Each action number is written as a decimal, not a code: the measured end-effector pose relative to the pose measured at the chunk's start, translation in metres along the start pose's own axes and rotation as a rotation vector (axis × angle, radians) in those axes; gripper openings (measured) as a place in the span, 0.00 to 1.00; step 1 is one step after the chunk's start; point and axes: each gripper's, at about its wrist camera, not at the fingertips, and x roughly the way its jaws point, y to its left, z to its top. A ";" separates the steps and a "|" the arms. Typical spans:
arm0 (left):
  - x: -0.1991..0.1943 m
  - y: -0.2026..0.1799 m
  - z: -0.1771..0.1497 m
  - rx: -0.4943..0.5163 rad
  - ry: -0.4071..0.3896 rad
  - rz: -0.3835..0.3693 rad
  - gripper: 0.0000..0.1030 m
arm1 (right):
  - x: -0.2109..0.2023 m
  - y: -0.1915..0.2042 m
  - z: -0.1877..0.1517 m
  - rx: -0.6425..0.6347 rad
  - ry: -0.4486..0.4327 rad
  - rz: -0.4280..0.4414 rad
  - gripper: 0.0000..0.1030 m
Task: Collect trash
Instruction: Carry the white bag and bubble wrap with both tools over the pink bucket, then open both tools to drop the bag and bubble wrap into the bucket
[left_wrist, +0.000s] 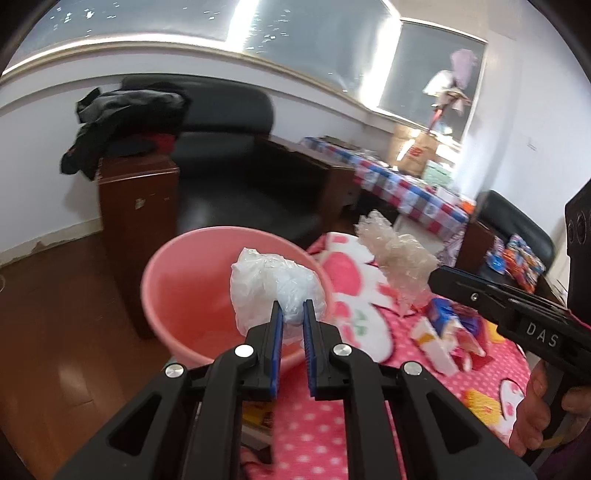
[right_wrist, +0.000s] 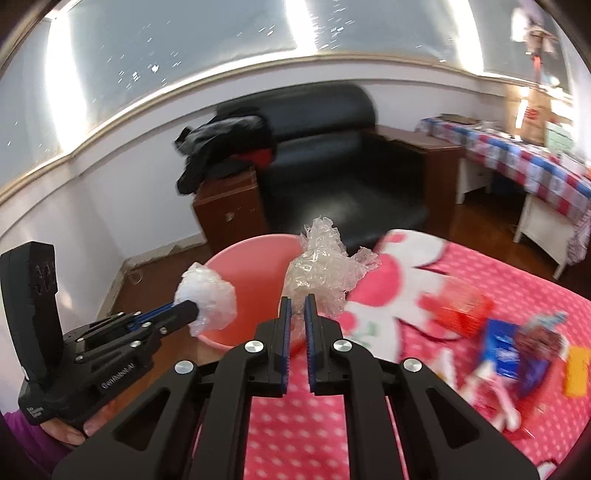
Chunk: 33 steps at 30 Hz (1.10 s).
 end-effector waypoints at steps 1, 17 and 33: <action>0.002 0.006 0.001 -0.006 0.005 0.009 0.10 | 0.007 0.006 0.002 -0.006 0.015 0.013 0.08; 0.058 0.037 0.003 -0.013 0.157 0.080 0.10 | 0.103 0.034 0.004 0.006 0.236 0.047 0.08; 0.067 0.043 -0.003 -0.044 0.175 0.107 0.36 | 0.117 0.031 -0.002 0.029 0.285 0.040 0.14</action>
